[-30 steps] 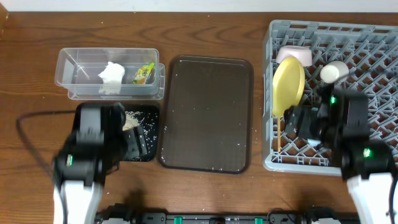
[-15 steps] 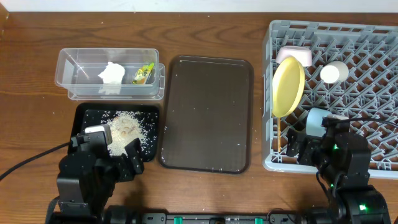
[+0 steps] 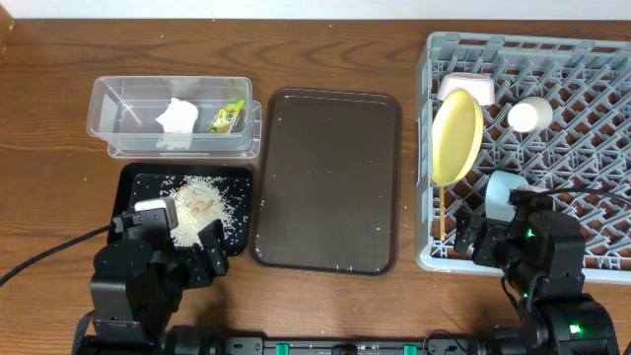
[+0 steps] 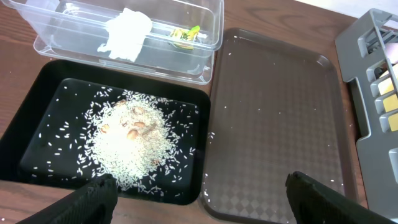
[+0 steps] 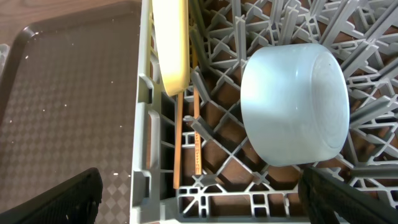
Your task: Sort waste into correct bins and load items into the dishwasher rack
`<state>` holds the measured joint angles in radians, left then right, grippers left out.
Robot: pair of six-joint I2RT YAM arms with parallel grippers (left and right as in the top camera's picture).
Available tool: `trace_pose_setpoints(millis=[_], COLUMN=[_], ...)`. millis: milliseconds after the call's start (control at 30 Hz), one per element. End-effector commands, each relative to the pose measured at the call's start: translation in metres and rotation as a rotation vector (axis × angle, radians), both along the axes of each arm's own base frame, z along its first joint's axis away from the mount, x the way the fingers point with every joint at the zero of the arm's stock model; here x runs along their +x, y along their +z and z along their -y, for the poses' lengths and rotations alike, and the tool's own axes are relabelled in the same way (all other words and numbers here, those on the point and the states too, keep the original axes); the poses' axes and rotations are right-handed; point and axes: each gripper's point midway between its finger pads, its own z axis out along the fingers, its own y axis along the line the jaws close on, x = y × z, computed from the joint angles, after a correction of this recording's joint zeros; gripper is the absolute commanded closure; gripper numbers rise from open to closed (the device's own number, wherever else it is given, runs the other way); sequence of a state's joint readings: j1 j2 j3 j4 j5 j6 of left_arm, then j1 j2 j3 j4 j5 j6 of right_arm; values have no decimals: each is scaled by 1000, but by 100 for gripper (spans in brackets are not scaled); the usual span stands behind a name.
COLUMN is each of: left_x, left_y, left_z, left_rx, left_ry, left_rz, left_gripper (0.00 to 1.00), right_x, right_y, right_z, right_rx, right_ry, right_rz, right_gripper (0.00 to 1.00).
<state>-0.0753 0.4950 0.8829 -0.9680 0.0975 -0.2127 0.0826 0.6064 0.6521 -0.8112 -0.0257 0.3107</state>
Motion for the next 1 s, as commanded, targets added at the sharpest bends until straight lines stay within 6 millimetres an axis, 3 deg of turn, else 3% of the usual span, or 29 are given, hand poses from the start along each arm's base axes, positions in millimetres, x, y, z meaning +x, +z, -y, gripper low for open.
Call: trace_pose_setpoints(millis=[0,367,667,833,967], left_x=[0,0,0,0,0], left_y=[-3,-3,-3,-3,-3], left_z=[-2,-2,-2,-2,-2], left_rx=[6,6,6,6,6], left_ry=[12,12,12,12,12], left_rz=[-5,-5,-5,-5,-5], left_gripper=[11,10,10,10,10], right_x=[-1,-5,-23,-27,-17], right_y=[-3,1,-6,-16,-12], right_z=[3,7,20,19,17], right_rx=[3,-33,-96,-95,-101], right_ry=[-21,-20,-50,-44,-34], right_rz=[-7,17,91,183,319], right_gripper=[1,1,1,1,1])
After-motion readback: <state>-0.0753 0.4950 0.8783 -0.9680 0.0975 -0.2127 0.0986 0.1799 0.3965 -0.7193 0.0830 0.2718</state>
